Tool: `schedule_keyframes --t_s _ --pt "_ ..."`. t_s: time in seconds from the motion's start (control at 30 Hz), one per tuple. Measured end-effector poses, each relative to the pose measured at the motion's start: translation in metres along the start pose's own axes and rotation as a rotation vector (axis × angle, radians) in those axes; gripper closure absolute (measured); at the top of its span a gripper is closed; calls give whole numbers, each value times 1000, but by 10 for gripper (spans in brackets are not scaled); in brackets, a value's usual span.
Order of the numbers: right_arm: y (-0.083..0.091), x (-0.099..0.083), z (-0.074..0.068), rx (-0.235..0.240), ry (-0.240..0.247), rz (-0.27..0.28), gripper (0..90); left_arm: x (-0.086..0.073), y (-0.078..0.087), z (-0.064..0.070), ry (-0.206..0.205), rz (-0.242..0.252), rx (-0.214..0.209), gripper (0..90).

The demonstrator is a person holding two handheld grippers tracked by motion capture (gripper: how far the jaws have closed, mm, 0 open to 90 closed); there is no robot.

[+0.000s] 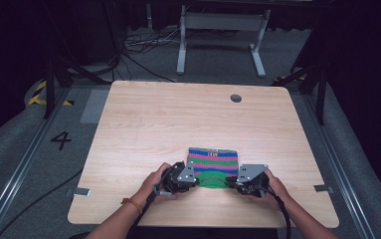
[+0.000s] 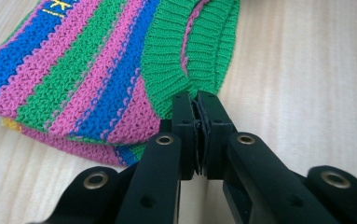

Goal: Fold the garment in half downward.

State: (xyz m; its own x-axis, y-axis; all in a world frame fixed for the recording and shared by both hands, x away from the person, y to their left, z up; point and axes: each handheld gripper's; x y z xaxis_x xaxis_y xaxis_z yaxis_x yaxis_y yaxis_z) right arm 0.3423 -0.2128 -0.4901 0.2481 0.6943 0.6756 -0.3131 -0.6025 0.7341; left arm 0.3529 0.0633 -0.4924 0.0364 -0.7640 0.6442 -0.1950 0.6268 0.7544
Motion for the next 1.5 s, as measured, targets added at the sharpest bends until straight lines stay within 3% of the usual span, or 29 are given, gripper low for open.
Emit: schedule_keyframes --t_s 0.1,0.2,0.43,0.63,0.7,0.83,1.0,1.1,1.33,1.5 --pt "-2 0 5 -11 -17 12 811 -2 -1 -9 27 7 15 863" --pt "-3 0 8 -10 -27 18 808 -3 -1 -12 47 9 4 863" --pt "3 1 7 4 -48 35 748 1 2 -8 17 -19 17 810" --pt "16 5 7 -5 -39 45 718 5 21 -10 16 7 46 738" --pt "23 7 7 -7 -42 49 705 5 30 -10 -4 -12 60 719" --pt "30 9 7 -13 -34 40 693 3 43 -13 -2 -22 79 688" --pt "44 9 9 -43 -31 22 661 -7 63 -13 4 -51 110 640" --pt "54 1 12 -73 -50 15 643 -20 75 -13 32 -56 136 618" --pt "66 -11 17 -108 -73 14 594 -39 88 -10 60 -74 150 562" --pt "77 -27 23 -150 -110 11 535 -61 101 -9 100 -99 160 497"
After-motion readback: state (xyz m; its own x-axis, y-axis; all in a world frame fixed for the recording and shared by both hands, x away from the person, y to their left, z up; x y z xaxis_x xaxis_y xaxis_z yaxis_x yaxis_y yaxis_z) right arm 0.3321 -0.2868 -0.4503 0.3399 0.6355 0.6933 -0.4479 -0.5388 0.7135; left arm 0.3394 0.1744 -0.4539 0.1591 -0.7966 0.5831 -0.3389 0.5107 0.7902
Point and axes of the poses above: each handheld gripper's, and its own axes: y roughly backward along the jaws, x roughly out of its top, z roughly to its right, and after that the axes turned 5 degrees about -y, right-handed
